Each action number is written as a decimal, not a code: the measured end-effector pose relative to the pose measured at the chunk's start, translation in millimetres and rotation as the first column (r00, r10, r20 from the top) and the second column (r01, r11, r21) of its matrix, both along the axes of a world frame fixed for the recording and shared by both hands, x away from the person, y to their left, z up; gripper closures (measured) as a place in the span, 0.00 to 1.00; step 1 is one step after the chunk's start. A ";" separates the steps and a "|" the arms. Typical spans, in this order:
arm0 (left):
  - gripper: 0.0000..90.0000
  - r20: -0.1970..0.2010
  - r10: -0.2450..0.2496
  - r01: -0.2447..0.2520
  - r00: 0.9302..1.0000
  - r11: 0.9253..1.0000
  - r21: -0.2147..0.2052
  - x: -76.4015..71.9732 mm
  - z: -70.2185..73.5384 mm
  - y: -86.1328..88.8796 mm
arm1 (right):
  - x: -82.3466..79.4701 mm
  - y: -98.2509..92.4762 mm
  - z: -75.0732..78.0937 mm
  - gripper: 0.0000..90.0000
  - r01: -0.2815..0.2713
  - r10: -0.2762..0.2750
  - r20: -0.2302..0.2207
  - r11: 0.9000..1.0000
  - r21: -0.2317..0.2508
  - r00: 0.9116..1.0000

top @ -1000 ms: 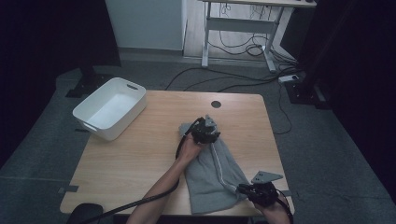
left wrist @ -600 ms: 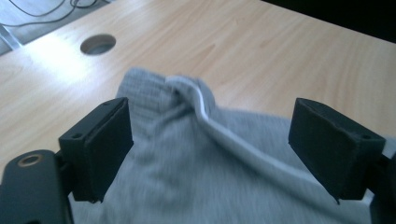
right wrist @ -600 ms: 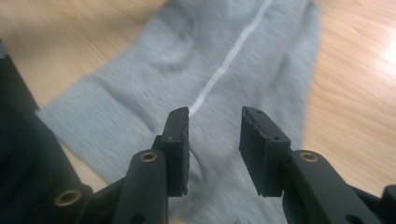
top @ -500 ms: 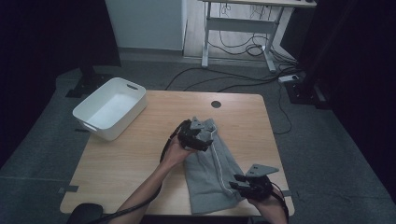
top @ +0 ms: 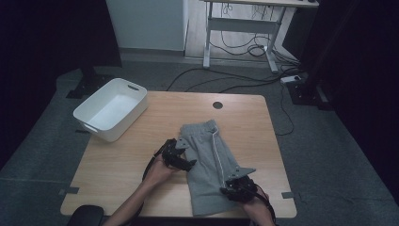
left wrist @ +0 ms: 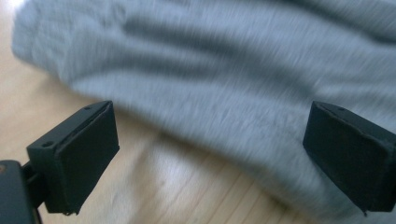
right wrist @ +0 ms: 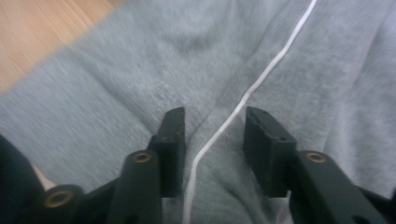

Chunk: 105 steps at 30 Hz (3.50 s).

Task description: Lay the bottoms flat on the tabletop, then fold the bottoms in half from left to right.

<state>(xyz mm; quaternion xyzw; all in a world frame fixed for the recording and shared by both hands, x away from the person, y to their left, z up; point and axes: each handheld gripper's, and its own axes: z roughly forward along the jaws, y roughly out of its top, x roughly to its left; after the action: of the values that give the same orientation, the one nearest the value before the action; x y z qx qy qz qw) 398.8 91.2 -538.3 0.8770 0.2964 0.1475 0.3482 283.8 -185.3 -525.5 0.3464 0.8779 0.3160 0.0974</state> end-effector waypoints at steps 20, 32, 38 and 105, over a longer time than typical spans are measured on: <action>0.03 -0.079 0.024 -0.025 0.997 1.000 -0.005 8.6 -10.6 7.1 | -11.2 -66.6 33.8 0.95 0.246 -0.250 0.103 0.968 0.053 0.963; 0.03 -0.080 0.028 -0.029 0.996 1.000 -0.008 8.6 -10.8 6.8 | -3.3 -88.5 1.7 0.80 0.306 -0.306 0.017 0.952 0.010 0.952; 0.04 -0.069 0.019 -0.019 0.997 1.000 -0.007 7.3 -10.4 6.7 | 1.6 -87.5 14.4 0.54 0.311 -0.314 0.054 0.948 0.059 0.948; 0.00 -0.114 0.088 -0.084 0.990 0.996 0.042 -30.4 -7.0 49.7 | 5.2 -35.0 -16.2 0.38 0.243 -0.244 0.063 0.970 0.019 0.968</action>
<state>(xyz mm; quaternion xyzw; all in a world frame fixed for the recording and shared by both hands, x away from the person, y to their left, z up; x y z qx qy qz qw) 368.4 140.9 -545.3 0.8769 0.3508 0.1170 0.3072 289.0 -220.3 -541.7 0.4416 0.8233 0.3178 0.1620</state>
